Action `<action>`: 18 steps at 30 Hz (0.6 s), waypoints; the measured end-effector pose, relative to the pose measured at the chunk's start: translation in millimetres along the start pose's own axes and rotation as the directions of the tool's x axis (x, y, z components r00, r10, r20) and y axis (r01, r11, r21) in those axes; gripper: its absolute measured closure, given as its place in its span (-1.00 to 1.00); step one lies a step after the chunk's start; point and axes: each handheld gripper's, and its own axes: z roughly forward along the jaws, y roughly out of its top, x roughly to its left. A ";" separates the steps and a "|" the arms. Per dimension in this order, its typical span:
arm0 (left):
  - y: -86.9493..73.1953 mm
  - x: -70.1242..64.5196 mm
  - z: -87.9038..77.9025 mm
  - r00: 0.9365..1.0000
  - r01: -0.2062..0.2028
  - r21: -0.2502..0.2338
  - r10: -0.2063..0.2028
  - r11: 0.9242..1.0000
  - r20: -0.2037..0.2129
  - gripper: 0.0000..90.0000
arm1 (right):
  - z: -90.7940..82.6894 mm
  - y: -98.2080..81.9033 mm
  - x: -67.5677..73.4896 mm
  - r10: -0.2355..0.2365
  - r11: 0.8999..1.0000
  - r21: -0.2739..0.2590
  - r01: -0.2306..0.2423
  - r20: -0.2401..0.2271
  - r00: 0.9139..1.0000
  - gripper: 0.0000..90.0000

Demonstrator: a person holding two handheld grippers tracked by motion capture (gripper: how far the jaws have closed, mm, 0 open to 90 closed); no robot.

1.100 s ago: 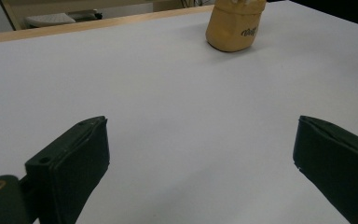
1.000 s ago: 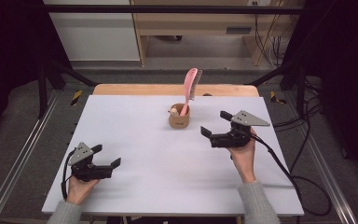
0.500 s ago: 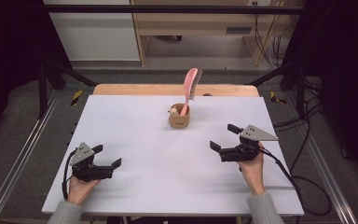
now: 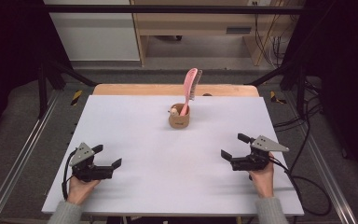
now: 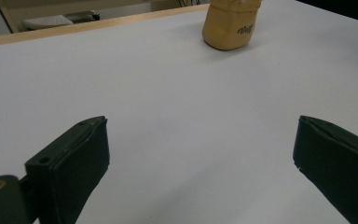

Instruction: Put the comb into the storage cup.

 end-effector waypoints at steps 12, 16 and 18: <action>-0.5 -0.5 0.6 1.000 -0.005 0.002 0.005 1.000 -0.005 -0.92 | -14.6 -19.2 -15.5 0.005 1.000 0.016 -0.005 -0.002 1.000 -1.00; -0.9 -0.6 1.2 1.000 -0.005 0.005 0.005 1.000 -0.005 -0.92 | -16.2 -20.6 -17.8 0.011 1.000 0.015 -0.011 0.000 1.000 -1.00; -0.8 -0.8 1.4 1.000 -0.005 0.004 0.005 1.000 -0.005 -0.92 | -16.0 -20.5 -17.6 0.013 1.000 0.012 -0.013 -0.003 1.000 -1.00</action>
